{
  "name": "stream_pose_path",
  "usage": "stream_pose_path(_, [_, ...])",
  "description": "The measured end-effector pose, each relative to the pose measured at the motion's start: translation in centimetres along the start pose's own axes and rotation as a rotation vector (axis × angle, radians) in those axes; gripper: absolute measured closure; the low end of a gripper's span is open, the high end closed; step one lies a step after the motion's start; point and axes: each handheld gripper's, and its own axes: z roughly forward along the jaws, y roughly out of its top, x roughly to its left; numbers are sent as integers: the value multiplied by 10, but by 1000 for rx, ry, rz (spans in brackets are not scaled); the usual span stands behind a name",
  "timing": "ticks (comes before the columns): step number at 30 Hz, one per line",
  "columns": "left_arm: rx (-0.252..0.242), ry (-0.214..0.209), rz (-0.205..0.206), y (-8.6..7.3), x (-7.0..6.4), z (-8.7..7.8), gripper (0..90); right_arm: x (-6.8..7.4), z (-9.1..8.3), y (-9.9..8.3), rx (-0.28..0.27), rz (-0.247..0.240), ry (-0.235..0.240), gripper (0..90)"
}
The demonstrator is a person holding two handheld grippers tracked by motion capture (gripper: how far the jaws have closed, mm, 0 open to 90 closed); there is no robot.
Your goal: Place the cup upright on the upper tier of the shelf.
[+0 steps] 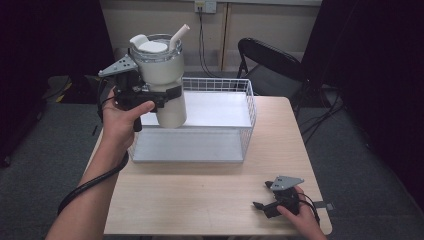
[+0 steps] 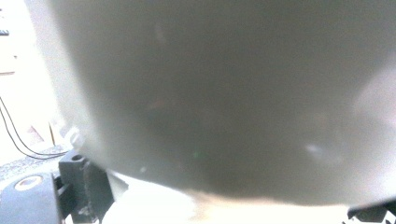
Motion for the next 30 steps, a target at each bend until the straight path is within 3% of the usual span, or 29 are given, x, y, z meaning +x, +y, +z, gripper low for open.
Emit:
stream_pose_path(24, [-11, 68, 4, 9, 19, 8, 101, 0, 0, 0, 0, 0, 0, 105])
stream_pose_path(30, [6, 86, 8, 9, 24, 12, 101, 0, 0, 0, 0, 0, 0, 105])
